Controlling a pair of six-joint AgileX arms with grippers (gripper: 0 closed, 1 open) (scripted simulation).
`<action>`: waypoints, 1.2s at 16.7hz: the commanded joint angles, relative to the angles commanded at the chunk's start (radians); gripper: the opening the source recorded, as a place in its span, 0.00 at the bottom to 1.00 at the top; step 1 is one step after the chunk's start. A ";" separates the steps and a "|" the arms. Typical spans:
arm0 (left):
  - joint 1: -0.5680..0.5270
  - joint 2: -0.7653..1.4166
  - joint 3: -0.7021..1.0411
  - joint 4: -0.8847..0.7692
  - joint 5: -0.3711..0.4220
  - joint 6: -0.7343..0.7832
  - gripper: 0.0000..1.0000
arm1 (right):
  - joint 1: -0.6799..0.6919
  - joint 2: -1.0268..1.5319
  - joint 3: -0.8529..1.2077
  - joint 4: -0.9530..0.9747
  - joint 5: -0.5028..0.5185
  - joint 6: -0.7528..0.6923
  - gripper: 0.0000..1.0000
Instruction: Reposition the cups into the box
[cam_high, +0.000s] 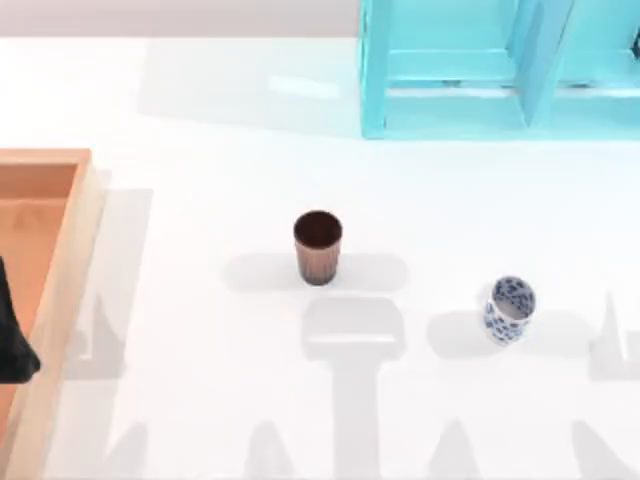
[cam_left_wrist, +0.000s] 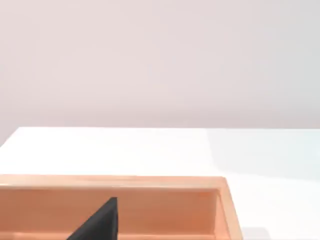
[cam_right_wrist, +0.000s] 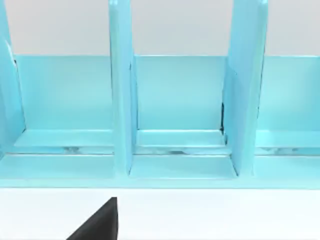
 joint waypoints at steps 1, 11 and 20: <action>0.000 0.000 0.000 0.000 0.000 0.000 1.00 | 0.000 0.000 0.000 0.000 0.000 0.000 1.00; -0.140 0.362 0.413 -0.243 -0.028 -0.149 1.00 | 0.000 0.000 0.000 0.000 0.000 0.000 1.00; -0.458 1.199 1.318 -0.776 -0.083 -0.469 1.00 | 0.000 0.000 0.000 0.000 0.000 0.000 1.00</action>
